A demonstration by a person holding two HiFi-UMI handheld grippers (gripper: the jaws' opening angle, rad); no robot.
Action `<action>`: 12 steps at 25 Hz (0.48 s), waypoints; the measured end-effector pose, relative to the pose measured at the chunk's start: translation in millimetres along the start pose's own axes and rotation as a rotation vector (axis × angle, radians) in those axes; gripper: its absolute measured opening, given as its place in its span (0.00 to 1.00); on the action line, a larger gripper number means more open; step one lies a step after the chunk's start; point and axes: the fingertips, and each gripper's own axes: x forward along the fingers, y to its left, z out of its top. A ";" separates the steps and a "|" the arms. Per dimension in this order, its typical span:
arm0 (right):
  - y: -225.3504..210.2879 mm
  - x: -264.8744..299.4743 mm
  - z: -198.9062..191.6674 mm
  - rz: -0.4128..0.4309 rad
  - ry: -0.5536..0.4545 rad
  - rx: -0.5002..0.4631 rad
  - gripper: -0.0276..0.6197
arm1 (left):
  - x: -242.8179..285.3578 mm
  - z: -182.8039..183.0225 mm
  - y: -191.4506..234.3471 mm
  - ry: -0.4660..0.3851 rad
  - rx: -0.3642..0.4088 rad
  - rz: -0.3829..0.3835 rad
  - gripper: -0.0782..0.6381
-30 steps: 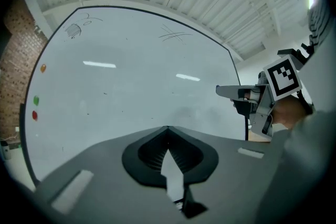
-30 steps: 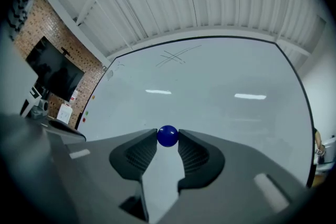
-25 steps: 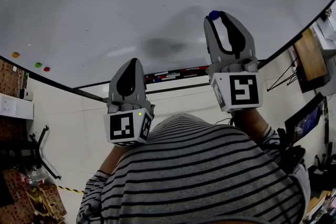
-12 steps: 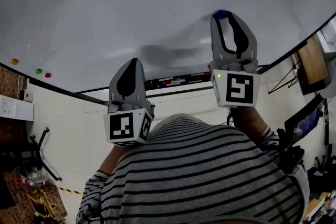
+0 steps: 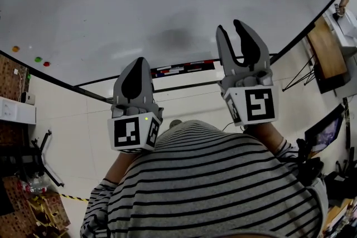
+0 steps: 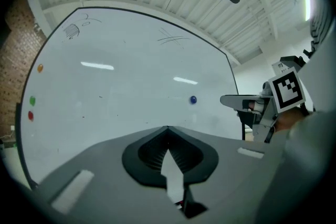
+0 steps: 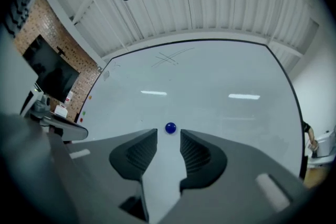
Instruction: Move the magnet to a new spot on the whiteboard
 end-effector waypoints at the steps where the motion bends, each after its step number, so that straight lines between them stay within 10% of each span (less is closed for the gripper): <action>1: 0.6 -15.7 1.4 0.011 0.005 0.016 0.23 | -8.4 1.3 -10.7 -0.003 0.000 0.001 0.13; 12: -3.8 -157.4 -12.5 0.085 0.126 0.098 0.04 | -107.8 -9.0 -99.1 0.041 0.007 0.059 0.13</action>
